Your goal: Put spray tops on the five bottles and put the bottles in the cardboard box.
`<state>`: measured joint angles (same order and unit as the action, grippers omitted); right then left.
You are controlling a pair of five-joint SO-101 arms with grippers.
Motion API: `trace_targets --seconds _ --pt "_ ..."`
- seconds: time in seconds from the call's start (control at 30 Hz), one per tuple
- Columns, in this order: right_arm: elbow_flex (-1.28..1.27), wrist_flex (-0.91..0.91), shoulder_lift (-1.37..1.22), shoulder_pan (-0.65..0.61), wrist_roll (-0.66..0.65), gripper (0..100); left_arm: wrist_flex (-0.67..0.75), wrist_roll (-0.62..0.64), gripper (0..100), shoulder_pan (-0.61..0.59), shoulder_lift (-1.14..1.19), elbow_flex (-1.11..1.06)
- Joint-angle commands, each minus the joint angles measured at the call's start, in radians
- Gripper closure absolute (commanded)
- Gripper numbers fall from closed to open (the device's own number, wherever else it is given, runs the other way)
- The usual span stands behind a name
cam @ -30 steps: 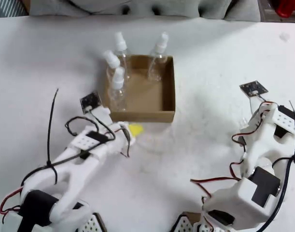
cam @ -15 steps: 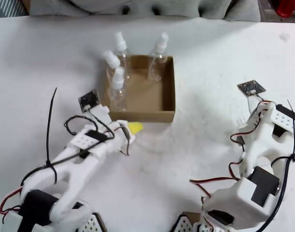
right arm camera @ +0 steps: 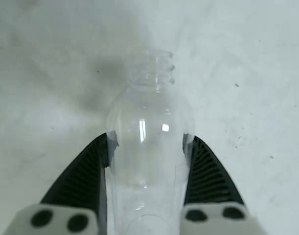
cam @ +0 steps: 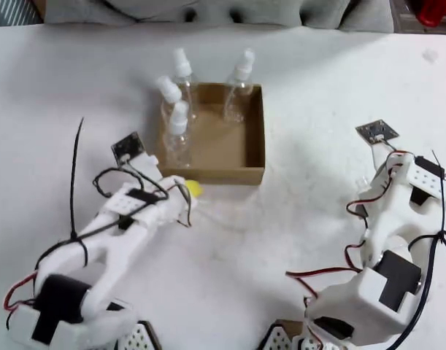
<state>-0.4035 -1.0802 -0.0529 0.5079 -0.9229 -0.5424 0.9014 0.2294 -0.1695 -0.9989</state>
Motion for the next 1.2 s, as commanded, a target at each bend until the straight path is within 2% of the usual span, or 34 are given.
trace_targets --seconds 0.0,0.3,0.4,0.53,0.6,0.67,0.77,0.9,1.07,1.17 --pt "0.043 -0.018 0.051 -0.007 -0.003 98.2 0.011 0.009 76 -0.021 0.008 0.060" --pt "0.043 -0.019 0.051 -0.007 -0.009 98.2 -0.003 0.005 72 -0.013 -0.004 0.052" --pt "0.046 -0.019 0.051 -0.004 -0.011 98.2 -0.055 0.003 79 -0.012 -0.007 0.061" --pt "0.046 -0.019 0.051 -0.002 -0.011 98.2 -0.064 -0.054 99 -0.018 -0.007 0.061" --pt "0.046 -0.019 0.051 0.001 -0.012 98.2 -0.069 -0.080 94 -0.019 -0.005 0.052" --pt "0.046 -0.018 0.051 0.002 -0.012 98.2 -0.107 -0.091 94 -0.018 -0.007 0.048" --pt "0.048 -0.018 0.054 0.002 -0.012 98.2 -0.203 -0.186 98 -0.010 -0.007 0.069" --pt "0.048 -0.018 0.059 0.002 -0.012 98.2 -0.322 -0.348 98 -0.007 -0.005 0.087" --pt "0.043 -0.019 0.053 0.002 -0.012 98.2 -0.374 -0.522 98 -0.010 -0.008 0.034" --pt "0.041 -0.019 0.051 0.002 -0.012 98.2 -0.370 -0.583 98 0.002 -0.008 0.035"
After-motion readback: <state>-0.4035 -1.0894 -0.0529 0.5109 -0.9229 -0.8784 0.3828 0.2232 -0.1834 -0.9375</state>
